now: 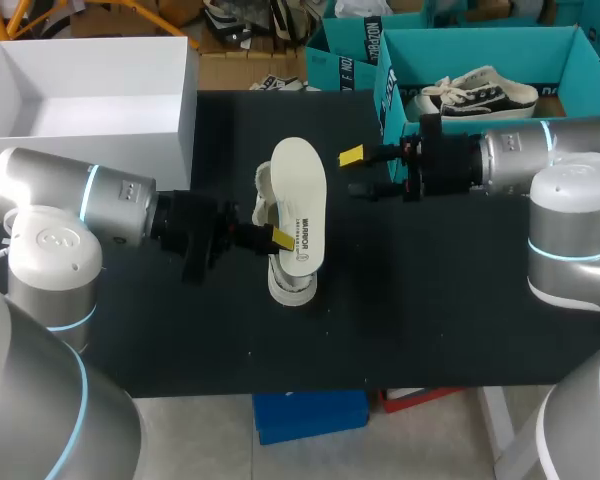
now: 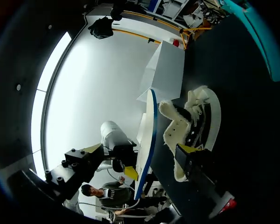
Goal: Take the shoe out of the shoebox, open the shoe tongue, remove and reinsert the insole, then place the shoe into the shoebox
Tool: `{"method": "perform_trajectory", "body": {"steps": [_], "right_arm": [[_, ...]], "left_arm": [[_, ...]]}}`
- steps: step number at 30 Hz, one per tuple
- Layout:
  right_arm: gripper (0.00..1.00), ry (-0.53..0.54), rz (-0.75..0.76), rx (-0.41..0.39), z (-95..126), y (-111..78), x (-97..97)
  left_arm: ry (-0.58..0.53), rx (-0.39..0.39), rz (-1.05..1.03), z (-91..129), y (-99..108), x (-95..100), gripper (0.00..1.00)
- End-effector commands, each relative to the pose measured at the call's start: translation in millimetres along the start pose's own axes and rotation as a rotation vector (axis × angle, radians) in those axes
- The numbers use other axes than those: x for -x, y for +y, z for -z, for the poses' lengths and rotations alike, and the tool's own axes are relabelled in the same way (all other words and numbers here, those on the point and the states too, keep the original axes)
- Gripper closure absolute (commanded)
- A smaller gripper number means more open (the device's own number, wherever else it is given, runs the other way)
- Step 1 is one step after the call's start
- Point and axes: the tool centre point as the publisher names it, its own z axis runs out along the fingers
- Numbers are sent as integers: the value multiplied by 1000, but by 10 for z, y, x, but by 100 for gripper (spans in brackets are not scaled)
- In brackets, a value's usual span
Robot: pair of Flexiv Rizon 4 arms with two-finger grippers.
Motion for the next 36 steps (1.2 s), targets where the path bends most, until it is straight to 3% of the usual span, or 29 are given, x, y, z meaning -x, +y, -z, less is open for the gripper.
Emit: {"method": "perform_trajectory", "body": {"steps": [1,4,16,36], "right_arm": [[0,21,4,-131,-79,91,38],[0,22,10,-180,-95,68,-2],[0,-23,-7,-230,-222,-24,-28],[1,6,-27,-223,-460,-126,139]], "left_arm": [[1,7,-3,-9,-14,-5,100],[1,7,-3,-9,-14,-5,100],[1,7,-3,-9,-14,-5,100],[1,7,-3,-9,-14,-5,100]]}}
